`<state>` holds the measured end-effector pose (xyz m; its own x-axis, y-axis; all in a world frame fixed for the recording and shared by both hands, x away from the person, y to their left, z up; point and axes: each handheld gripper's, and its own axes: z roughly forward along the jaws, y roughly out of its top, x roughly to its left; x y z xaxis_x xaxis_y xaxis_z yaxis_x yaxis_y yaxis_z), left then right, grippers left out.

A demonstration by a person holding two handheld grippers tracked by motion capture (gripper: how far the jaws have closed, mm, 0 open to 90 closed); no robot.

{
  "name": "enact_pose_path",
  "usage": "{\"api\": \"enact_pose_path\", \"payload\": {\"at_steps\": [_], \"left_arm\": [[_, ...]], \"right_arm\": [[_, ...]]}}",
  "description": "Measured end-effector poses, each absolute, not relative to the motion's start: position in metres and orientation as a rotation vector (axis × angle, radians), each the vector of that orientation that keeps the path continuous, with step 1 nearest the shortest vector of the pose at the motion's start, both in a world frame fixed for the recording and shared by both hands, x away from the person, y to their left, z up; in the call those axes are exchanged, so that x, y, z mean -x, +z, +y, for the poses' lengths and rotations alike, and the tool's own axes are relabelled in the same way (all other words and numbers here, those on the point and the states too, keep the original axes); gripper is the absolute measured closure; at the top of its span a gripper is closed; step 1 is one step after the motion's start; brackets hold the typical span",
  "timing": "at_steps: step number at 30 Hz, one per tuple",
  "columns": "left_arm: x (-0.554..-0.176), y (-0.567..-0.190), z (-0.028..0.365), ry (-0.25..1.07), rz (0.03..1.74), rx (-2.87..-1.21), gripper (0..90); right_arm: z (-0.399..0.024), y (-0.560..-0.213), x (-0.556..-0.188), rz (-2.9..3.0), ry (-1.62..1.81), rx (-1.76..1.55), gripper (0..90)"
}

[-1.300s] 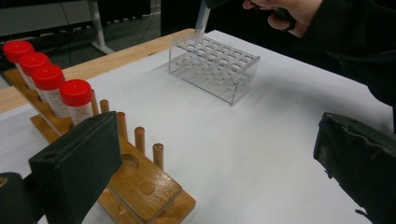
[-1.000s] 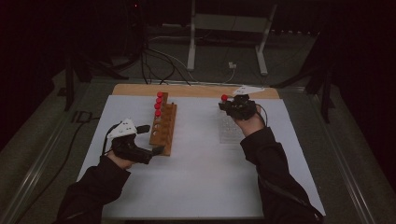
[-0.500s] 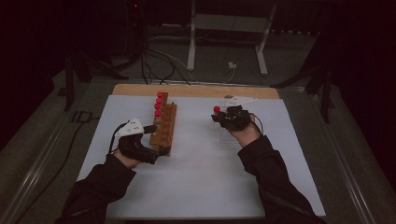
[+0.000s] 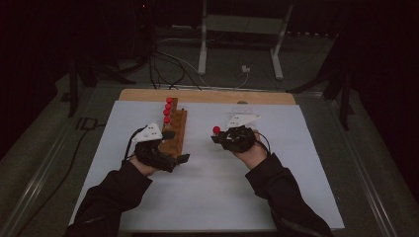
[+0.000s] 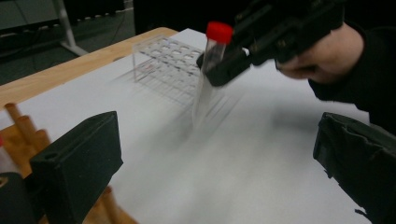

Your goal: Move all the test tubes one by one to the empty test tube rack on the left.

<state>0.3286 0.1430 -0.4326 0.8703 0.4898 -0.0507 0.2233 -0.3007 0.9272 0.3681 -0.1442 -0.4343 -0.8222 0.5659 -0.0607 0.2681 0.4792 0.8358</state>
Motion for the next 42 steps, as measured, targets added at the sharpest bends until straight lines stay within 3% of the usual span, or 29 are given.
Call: {"api": "enact_pose_path", "payload": {"at_steps": [9, 22, 34, 38, 39, 42], "left_arm": [[-0.327, -0.427, 0.125, 0.285, 0.469, -1.893, 6.0], [-0.331, -0.433, 0.098, 0.305, 0.415, -1.922, 27.2], [-0.335, -0.437, 0.09, 0.33, 0.386, -1.927, 68.6], [-0.335, -0.435, 0.089, 0.344, 0.377, -1.921, 71.7], [-0.335, -0.433, 0.09, 0.344, 0.377, -1.918, 71.7], [-0.337, -0.425, 0.097, 0.381, 0.397, -1.889, 72.0]], "right_arm": [[-0.13, -0.443, -0.349, 2.46, 1.273, -0.632, 75.2], [-0.122, -0.447, -0.338, 2.497, 1.284, -0.597, 75.2], [-0.122, -0.446, -0.337, 2.496, 1.287, -0.598, 75.2], [-0.124, -0.446, -0.337, 2.485, 1.306, -0.606, 74.9], [-0.124, -0.446, -0.337, 2.483, 1.322, -0.61, 73.8], [-0.128, -0.444, -0.336, 2.446, 1.353, -0.636, 54.5]]}}
